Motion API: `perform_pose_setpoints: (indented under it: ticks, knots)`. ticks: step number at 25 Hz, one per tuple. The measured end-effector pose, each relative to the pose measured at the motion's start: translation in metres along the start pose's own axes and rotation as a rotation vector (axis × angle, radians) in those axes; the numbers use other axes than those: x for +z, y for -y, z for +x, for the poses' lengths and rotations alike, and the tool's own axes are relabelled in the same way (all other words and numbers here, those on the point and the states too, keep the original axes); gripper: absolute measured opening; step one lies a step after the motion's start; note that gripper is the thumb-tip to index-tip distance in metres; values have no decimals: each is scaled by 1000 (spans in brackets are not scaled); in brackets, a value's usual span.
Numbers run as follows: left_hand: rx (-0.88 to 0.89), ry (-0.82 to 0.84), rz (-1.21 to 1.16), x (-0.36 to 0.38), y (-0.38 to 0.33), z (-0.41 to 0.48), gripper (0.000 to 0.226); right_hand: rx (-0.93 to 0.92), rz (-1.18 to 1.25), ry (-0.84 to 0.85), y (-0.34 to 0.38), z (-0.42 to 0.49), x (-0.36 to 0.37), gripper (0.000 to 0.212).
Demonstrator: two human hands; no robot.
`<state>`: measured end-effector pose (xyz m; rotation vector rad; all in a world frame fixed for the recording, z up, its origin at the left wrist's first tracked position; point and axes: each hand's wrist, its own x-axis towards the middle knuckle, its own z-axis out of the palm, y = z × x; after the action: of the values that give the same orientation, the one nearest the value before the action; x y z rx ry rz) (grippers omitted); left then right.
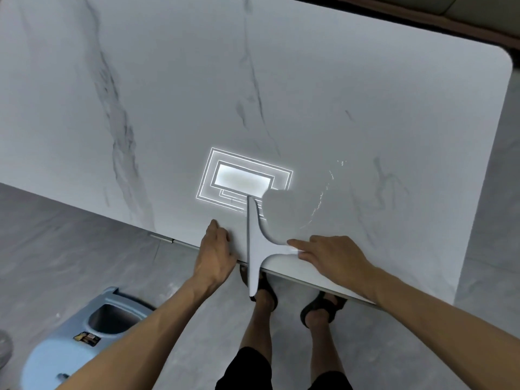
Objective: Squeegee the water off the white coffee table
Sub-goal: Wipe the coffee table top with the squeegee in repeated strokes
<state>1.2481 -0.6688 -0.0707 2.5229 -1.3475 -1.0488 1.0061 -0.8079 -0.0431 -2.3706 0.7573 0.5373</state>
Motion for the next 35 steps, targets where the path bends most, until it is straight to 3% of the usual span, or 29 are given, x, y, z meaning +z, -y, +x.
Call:
perform_pose_setpoints:
  ticks: [3,6,9,12,16,19,23,27,35]
  knots:
    - [-9,83,114,14,-19,5,24,78,-8,5,-48,-38,-17,41]
    - [-97,239,242,15,-33,13,41,178,-72,-16,-93,-75,-34,42]
    - [-147,314,187,12,-39,18,43,275,-143,11,-117,-102,-54,41]
    - [-218,145,9,3,-40,11,31,260,-142,50,-104,-104,-65,41]
    - [-346,-147,-207,-12,-23,-2,29,41,-42,38,-38,-48,-45,40]
    - [-354,-208,-274,-20,-15,-4,17,-130,-65,32,25,15,-18,40]
    - [-393,-215,-333,-27,-13,-4,15,-156,-71,39,64,64,-3,41]
    - [-287,-101,-258,-20,-9,1,21,-86,-37,-9,36,48,-6,37]
    - [47,6,-39,21,-64,10,29,279,-30,-71,-112,-96,-24,40]
